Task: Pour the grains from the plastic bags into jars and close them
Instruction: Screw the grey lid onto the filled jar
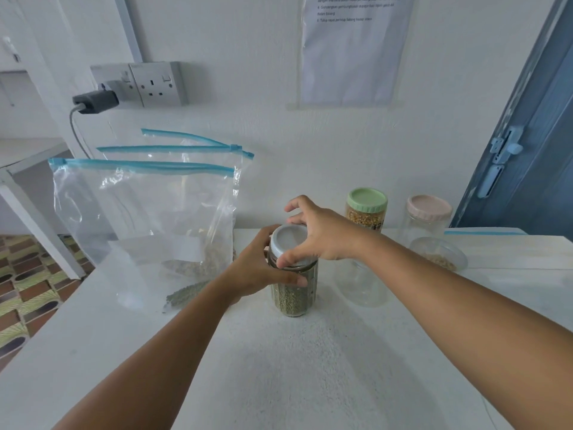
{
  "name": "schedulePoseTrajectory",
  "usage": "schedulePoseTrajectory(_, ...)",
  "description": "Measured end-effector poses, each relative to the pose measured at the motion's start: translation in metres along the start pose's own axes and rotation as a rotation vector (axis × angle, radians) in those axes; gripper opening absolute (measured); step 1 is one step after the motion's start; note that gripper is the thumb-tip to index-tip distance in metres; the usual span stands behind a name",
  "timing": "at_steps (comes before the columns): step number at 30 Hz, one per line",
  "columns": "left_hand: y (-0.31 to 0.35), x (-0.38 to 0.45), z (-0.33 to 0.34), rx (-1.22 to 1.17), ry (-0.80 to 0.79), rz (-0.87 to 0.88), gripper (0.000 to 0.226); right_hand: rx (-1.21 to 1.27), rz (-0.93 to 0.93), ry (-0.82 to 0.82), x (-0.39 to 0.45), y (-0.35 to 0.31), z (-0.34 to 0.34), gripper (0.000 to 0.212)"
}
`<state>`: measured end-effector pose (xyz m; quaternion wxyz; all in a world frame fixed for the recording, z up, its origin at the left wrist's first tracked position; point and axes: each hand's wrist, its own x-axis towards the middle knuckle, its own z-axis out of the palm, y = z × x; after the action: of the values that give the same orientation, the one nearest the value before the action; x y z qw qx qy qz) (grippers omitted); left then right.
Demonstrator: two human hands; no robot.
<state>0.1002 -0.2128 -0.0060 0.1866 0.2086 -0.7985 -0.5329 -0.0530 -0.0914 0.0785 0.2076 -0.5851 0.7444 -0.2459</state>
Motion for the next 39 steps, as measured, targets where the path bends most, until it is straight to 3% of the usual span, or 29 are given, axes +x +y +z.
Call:
schedulePoseTrajectory(9,-0.006,-0.003,-0.003,-0.003,0.033,-0.001,0.106,-0.086,-0.009,-0.066,0.002,0.004,0.004,0.113)
schedulePoseTrajectory(13,0.005,-0.001,-0.010,0.015,-0.057,-0.004,0.119,-0.014,0.009,-0.078,-0.005,0.012,-0.003,0.102)
schedulePoseTrajectory(20,0.008,0.002,-0.008,0.081,-0.059,0.050,0.097,-0.090,-0.008,-0.045,0.001,0.015,-0.006,0.094)
schedulePoseTrajectory(31,0.005,0.004,-0.009,0.067,-0.071,0.036,0.092,-0.198,0.025,0.097,-0.002,0.013,0.007,0.098)
schedulePoseTrajectory(33,0.006,0.003,-0.009,0.063,-0.067,0.034,0.093,-0.241,0.020,0.072,-0.003,0.013,0.007,0.102)
schedulePoseTrajectory(37,0.006,0.003,-0.007,0.043,-0.066,0.025,0.094,-0.154,0.027,-0.054,-0.012,0.015,-0.005,0.090)
schedulePoseTrajectory(39,0.006,0.003,-0.006,0.039,-0.068,0.023,0.095,-0.120,0.029,0.008,-0.012,0.018,-0.001,0.088)
